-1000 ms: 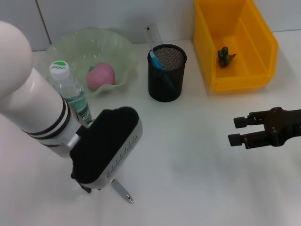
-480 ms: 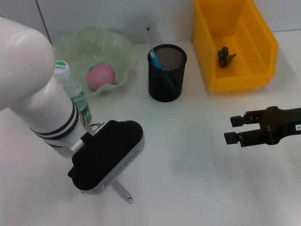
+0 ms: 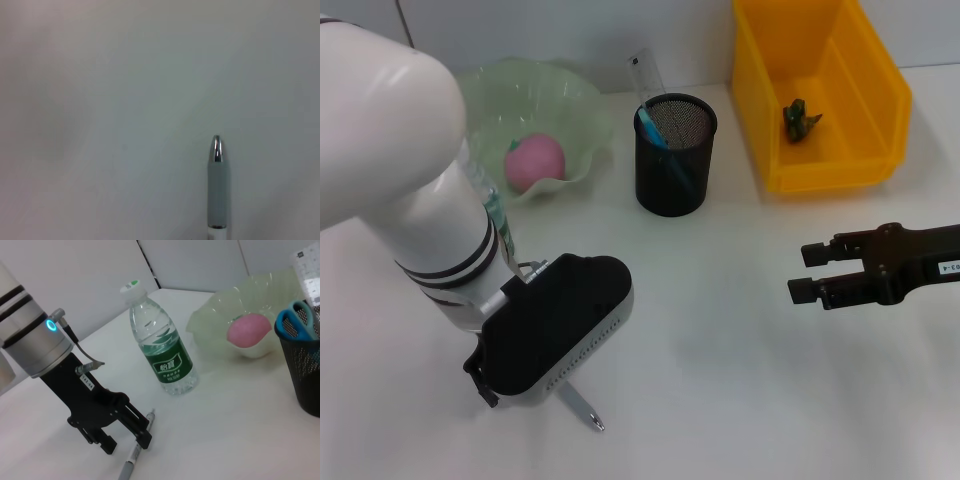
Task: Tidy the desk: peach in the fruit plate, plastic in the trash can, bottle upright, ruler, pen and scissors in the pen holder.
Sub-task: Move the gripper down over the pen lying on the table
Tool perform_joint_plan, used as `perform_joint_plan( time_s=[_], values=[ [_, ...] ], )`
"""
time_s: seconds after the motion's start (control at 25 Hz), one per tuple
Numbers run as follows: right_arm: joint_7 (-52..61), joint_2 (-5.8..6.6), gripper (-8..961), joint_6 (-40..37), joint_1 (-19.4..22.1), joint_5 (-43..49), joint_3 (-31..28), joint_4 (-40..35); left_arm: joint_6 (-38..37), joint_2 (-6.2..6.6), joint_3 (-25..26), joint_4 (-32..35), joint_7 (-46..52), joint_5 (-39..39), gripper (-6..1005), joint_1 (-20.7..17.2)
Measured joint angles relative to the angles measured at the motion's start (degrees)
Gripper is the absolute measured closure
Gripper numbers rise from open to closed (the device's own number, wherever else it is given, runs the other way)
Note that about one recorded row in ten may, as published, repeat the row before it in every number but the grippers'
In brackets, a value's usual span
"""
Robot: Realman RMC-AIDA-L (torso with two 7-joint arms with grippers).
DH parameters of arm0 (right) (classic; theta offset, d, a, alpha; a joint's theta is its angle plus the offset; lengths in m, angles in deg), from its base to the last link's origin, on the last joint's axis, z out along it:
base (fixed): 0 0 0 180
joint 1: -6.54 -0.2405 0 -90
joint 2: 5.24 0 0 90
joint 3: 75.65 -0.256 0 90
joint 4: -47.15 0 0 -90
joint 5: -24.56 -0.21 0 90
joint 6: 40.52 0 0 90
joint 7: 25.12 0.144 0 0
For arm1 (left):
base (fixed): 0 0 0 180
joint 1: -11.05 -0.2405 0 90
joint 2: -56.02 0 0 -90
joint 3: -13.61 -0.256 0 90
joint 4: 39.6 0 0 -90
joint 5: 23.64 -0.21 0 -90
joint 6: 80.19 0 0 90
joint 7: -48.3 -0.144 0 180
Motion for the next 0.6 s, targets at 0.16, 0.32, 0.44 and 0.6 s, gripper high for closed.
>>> perform_joint_plan(
  time_s=[0.16,0.32,0.44,0.6],
  values=[
    [-0.09,-0.05,197,0.47,-0.08,0.0,0.12,0.27,0.44,0.0,-0.39,-1.64,0.0,0.09,201,0.95],
    [-0.11,-0.12,198,0.58,-0.12,0.1,0.18,0.56,1.06,0.0,-0.94,-2.59,-0.01,0.25,202,1.17],
    [-0.12,-0.12,199,0.64,-0.11,0.53,0.18,0.64,1.67,0.0,-1.29,-3.03,0.0,0.38,201,1.26],
    [-0.13,-0.11,200,0.66,-0.1,0.9,0.27,0.8,1.95,0.0,-1.61,-3.43,0.03,0.49,202,1.52]
  ],
)
